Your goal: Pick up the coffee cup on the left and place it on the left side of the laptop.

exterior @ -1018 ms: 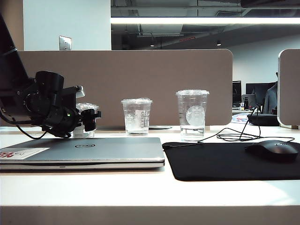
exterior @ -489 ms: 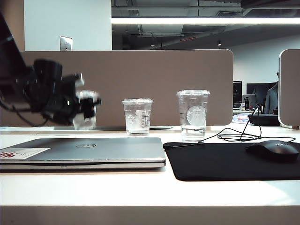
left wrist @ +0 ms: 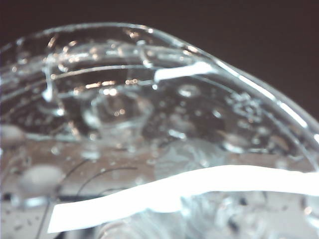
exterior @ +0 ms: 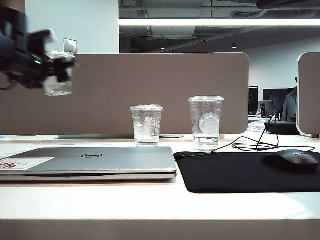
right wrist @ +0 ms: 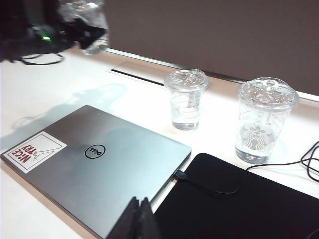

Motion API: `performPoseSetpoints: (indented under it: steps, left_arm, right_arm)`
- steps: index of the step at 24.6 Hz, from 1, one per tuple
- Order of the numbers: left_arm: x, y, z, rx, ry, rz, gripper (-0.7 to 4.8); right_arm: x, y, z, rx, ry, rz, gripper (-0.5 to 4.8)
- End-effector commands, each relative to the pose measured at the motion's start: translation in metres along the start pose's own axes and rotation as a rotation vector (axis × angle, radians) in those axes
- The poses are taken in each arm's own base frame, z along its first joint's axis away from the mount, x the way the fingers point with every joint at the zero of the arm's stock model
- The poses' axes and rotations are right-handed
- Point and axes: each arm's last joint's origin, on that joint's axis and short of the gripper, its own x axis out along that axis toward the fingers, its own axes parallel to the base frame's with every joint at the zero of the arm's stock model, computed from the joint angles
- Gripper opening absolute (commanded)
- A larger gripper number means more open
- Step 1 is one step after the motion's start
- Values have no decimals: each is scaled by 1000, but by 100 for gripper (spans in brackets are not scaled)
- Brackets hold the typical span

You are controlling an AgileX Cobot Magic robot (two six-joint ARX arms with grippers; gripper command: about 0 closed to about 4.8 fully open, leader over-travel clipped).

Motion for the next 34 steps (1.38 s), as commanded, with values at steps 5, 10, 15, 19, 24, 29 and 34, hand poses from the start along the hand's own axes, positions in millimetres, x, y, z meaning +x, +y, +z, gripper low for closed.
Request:
performPoseSetpoints:
  steps: [5,10,15,19,24,29,34]
  left_arm:
    - [-67,31,-12,-10,9,93,220]
    - [-89,35,-49,-18,58,140,219]
    - [-101,36,-71,-4,99,207,220]
    - [-101,41,-89,-12,129,216,220]
    - [-98,43,-104,-13,131,208,219]
    - [-94,46,-120,-33,128,212,219]
    - [-93,48,-133,-39,165,216,219]
  right_arm:
    - [-1,1,5,-5,-28,21,-3]
    - [-1,1,5,-5,-28,22,-3]
    - [-1,1,5,-5,-27,23,-3]
    - [-1,1,5,-5,-27,23,-3]
    - [-1,1,4,-5,-27,23,-3]
    - [-1,1,4,-5,-27,23,-3]
    - [-1,1,4,-5,-26,23,-3]
